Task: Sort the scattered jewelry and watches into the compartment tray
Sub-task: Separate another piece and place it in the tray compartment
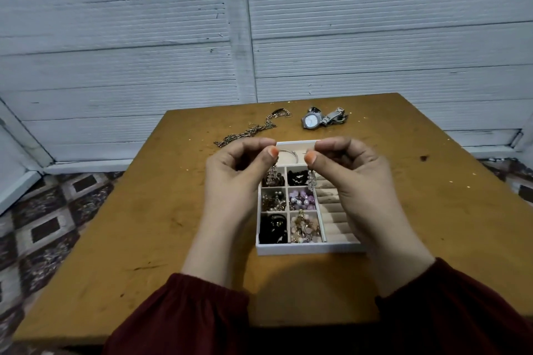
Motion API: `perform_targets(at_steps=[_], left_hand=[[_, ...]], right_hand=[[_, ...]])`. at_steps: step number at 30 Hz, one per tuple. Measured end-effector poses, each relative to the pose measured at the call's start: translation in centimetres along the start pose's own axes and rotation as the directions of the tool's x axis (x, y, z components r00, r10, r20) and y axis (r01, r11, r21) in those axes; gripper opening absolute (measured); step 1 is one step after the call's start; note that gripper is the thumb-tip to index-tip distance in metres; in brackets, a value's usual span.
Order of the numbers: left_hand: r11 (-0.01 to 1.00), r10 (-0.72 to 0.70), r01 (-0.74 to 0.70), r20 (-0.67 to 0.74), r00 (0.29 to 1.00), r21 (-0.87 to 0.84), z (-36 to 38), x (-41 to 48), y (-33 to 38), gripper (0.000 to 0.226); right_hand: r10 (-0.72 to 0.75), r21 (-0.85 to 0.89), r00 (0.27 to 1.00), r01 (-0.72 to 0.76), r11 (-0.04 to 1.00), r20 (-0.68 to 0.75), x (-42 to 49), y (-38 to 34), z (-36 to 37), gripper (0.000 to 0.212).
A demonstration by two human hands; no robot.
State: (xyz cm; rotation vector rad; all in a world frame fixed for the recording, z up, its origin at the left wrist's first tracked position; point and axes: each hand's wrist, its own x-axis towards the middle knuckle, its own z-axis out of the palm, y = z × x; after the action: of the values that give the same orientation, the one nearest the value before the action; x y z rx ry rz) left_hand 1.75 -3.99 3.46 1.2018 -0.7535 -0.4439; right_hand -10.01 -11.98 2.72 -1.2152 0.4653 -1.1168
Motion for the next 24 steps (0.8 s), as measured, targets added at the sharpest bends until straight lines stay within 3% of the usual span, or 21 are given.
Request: perform_targets(at_steps=[24], left_hand=[[0.996,-0.024,0.030,-0.077,0.997,0.087,-0.6,1.6,-2.4,0.011]], right_hand=[[-0.013,-0.092,1.000,0.013,0.996,0.001,0.3,1.2,0.2,0.019]])
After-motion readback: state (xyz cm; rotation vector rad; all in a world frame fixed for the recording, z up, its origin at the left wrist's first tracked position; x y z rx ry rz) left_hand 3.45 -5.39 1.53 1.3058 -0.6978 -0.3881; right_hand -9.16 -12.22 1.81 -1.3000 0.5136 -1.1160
